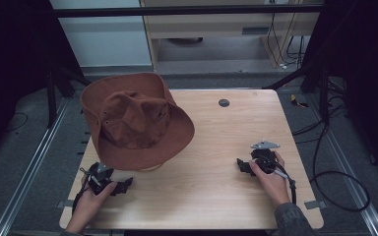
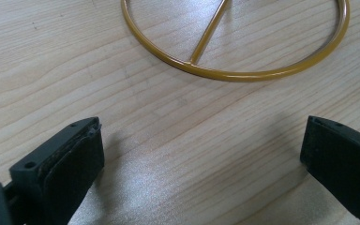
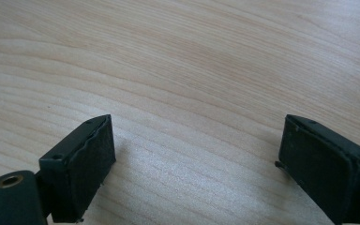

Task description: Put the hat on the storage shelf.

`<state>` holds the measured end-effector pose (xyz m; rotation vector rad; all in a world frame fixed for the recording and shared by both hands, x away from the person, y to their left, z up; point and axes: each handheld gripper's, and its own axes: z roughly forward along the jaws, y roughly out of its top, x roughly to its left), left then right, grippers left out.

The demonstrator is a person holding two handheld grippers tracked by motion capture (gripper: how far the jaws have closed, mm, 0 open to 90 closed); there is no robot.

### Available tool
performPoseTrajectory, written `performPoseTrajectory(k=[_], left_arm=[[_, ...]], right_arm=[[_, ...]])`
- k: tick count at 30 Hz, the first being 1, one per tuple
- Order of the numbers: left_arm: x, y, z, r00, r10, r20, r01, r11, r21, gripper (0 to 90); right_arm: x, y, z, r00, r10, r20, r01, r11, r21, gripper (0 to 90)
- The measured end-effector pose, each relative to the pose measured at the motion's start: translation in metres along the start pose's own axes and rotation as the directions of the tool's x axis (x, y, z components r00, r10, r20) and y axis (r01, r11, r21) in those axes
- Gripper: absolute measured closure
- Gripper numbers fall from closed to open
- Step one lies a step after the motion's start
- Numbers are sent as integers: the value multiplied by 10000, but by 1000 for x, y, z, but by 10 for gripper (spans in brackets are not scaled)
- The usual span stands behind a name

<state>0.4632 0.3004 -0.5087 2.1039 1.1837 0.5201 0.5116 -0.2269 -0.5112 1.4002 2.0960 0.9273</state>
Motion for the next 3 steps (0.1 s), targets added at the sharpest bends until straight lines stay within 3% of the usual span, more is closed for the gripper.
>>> performPoseTrajectory(k=[3], left_arm=[[0, 0, 0, 10000, -11, 2, 11, 10000, 5, 0]], right_arm=[[1, 0, -1, 10000, 74, 13, -74, 10000, 0, 108]])
